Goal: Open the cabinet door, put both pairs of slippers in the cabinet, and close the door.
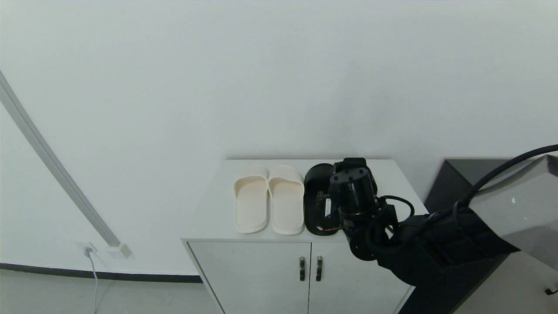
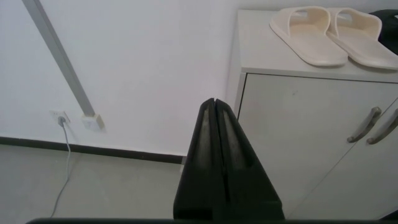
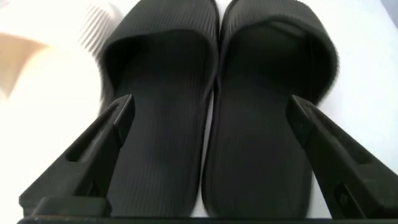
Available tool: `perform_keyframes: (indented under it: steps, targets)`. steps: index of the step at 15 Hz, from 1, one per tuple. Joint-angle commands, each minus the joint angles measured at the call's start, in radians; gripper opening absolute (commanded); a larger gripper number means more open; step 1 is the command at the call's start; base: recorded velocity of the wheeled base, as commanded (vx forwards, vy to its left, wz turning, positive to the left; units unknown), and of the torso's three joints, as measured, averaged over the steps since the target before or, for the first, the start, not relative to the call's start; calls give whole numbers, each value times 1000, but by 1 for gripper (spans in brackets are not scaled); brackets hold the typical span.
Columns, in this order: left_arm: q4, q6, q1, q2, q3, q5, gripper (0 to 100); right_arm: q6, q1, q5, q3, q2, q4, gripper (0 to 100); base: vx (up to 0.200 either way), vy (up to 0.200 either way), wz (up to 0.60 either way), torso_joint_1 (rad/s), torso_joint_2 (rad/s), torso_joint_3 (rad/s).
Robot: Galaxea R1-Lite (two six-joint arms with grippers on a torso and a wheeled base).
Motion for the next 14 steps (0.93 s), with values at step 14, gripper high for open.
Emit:
perform_keyframes:
  steps: [14]
  targets:
    - [0,0,1,1,0,1,0,-57,-123,5,-353,268,11,100,0,0,0,0,0,0]
